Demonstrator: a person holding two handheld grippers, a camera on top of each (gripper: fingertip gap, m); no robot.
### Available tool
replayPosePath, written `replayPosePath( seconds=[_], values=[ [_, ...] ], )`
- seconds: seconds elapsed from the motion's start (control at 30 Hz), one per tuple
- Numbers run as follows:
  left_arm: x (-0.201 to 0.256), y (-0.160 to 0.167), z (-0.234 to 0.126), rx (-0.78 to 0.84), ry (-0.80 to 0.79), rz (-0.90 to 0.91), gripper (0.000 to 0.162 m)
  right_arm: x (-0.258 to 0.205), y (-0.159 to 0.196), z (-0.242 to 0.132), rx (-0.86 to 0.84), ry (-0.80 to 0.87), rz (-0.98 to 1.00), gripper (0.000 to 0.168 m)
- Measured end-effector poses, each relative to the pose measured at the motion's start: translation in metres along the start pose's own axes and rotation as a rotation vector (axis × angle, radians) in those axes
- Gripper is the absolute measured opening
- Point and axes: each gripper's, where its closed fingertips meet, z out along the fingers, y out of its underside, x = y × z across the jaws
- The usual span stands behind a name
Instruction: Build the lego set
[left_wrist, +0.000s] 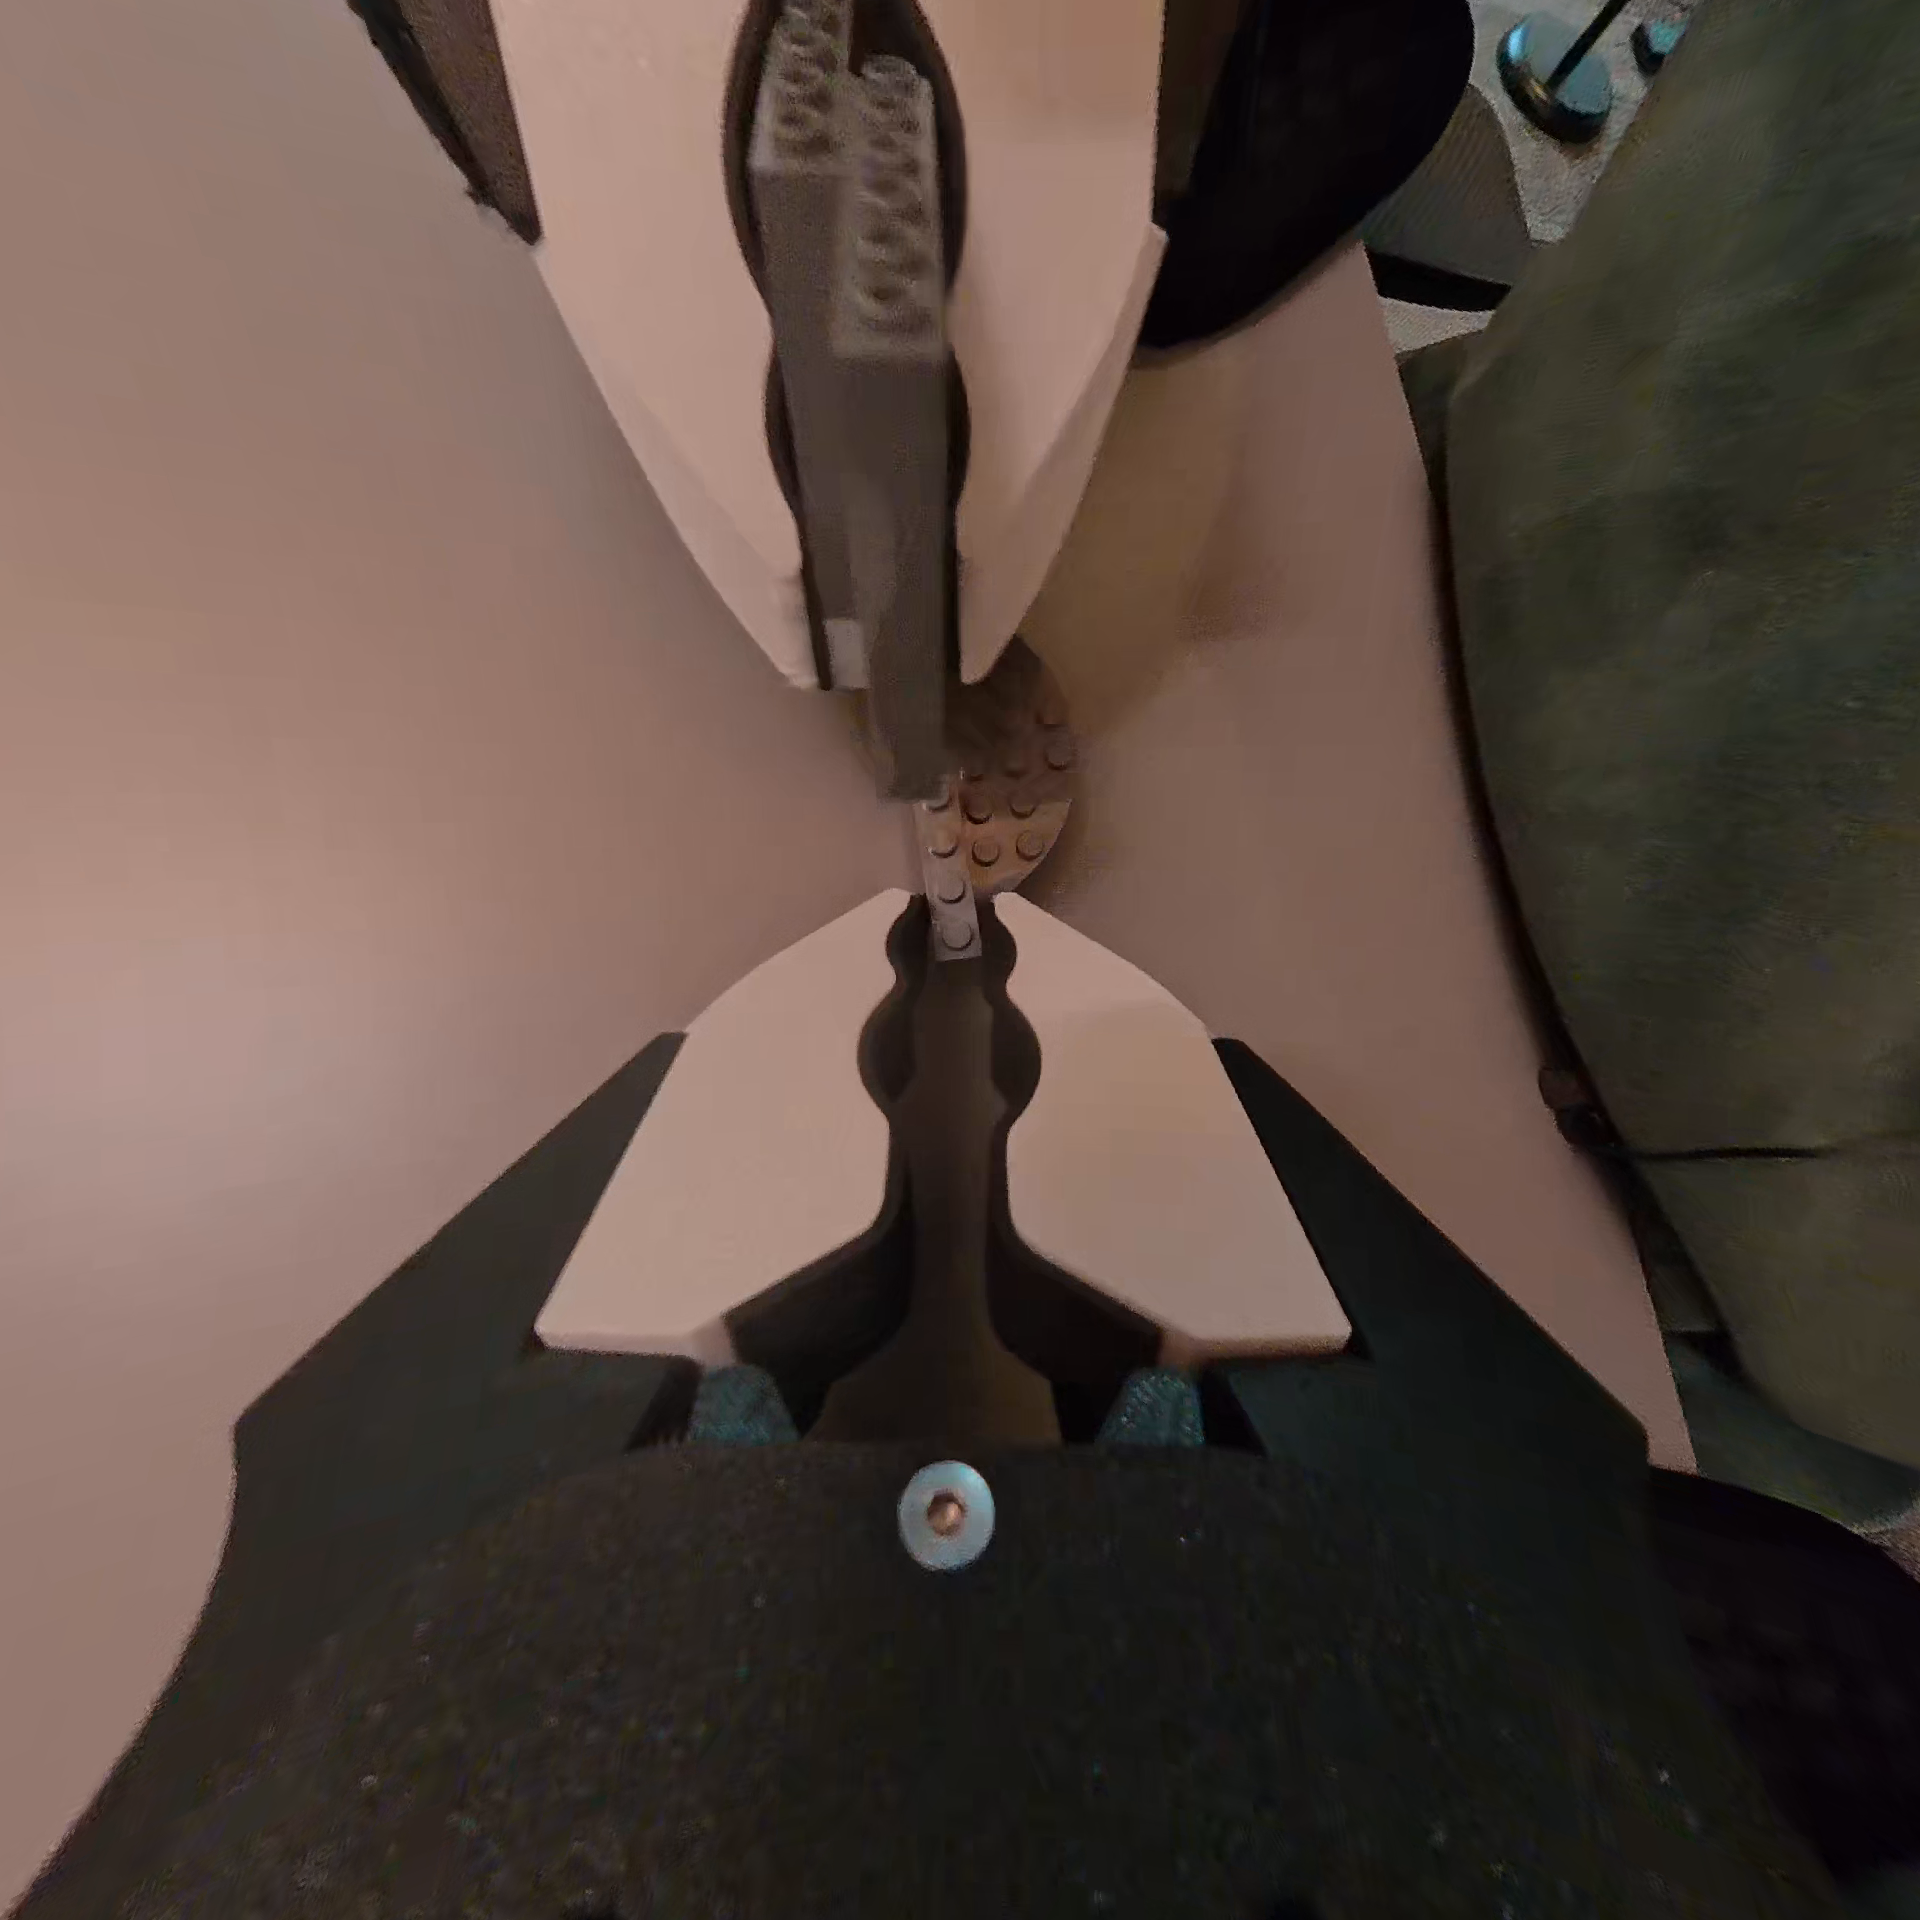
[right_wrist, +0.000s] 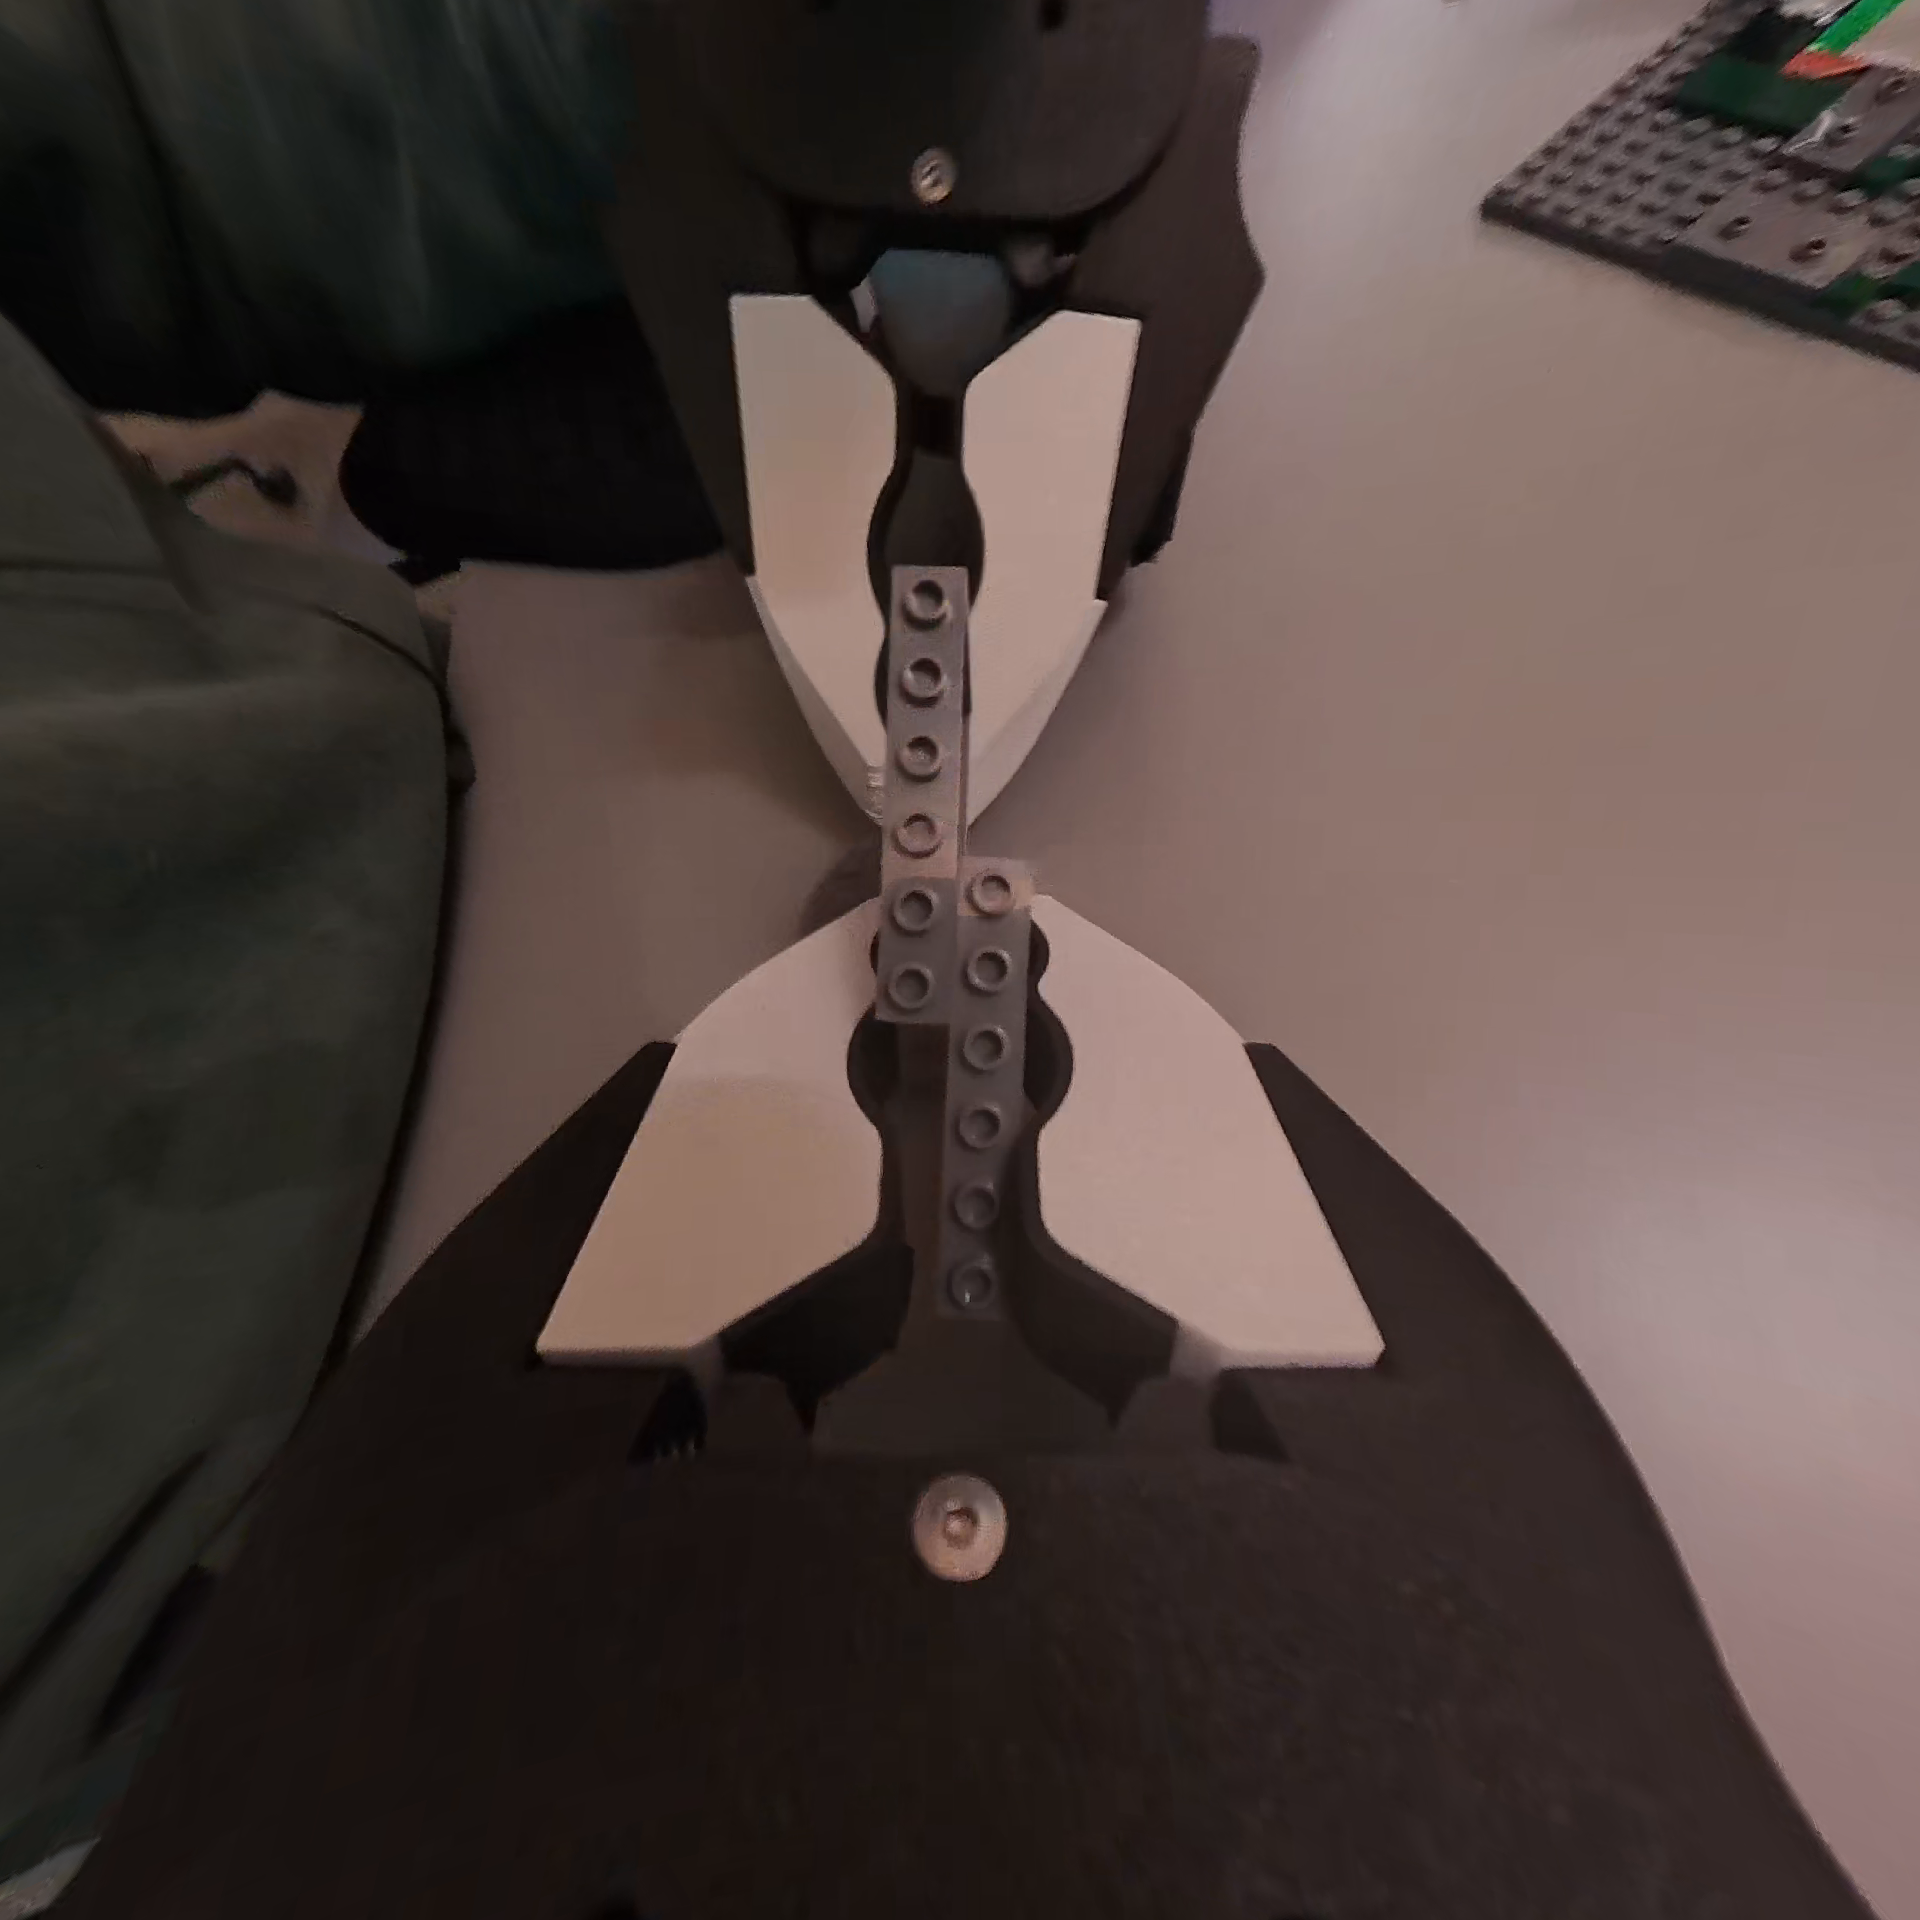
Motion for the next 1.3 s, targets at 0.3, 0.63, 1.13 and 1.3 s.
replayPosePath(
  seconds=[0.3,0.63,1.13,1.3],
  values=[
    [0.004,0.005,0.006,-0.019,-0.038,0.053,0.009,-0.008,0.019,0.023,-0.254,0.05,-0.146,0.018],
    [0.006,0.007,0.007,-0.02,-0.054,0.079,0.009,-0.012,0.019,0.02,-0.309,0.049,-0.158,0.026],
    [0.005,0.007,0.007,-0.027,-0.072,0.094,0.009,-0.015,0.014,0.011,-0.417,0.091,-0.268,0.014],
    [0.007,0.006,0.008,-0.025,-0.066,0.11,0.009,-0.019,0.016,0.01,-0.433,0.026,-0.26,0.012]
  ],
)
